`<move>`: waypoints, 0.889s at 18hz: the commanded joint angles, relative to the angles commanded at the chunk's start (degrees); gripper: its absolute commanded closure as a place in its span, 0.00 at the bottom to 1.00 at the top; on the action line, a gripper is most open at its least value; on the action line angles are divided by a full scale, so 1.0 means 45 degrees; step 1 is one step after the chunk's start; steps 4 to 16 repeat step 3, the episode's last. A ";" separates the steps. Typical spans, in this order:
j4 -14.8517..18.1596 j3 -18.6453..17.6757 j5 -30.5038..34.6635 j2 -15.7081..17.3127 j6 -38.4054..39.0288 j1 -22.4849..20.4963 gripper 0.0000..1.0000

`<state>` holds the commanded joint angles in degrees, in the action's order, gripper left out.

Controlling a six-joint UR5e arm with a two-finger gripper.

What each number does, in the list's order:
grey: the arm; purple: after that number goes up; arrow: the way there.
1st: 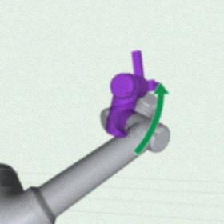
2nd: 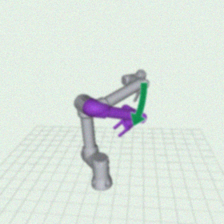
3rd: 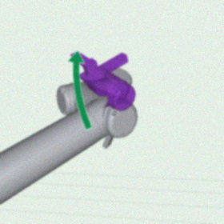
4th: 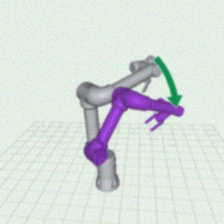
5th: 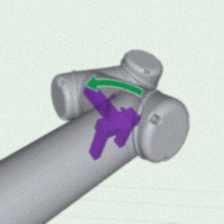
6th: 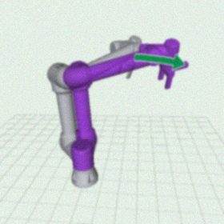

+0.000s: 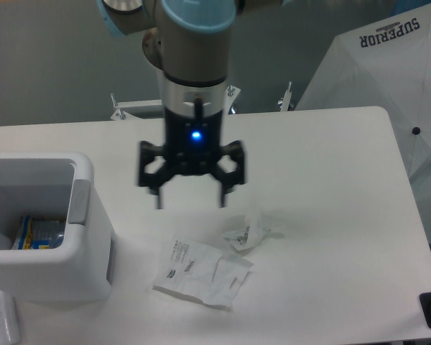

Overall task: Open the trash can
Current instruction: 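Lift the gripper away from the opened bin toward the table center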

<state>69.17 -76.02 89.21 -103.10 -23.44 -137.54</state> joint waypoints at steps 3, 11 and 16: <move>0.0000 -0.0097 0.0060 0.0000 -0.0941 -0.0606 0.00; 0.0000 -0.0097 0.0060 0.0000 -0.0941 -0.0606 0.00; 0.0000 -0.0097 0.0060 0.0000 -0.0941 -0.0606 0.00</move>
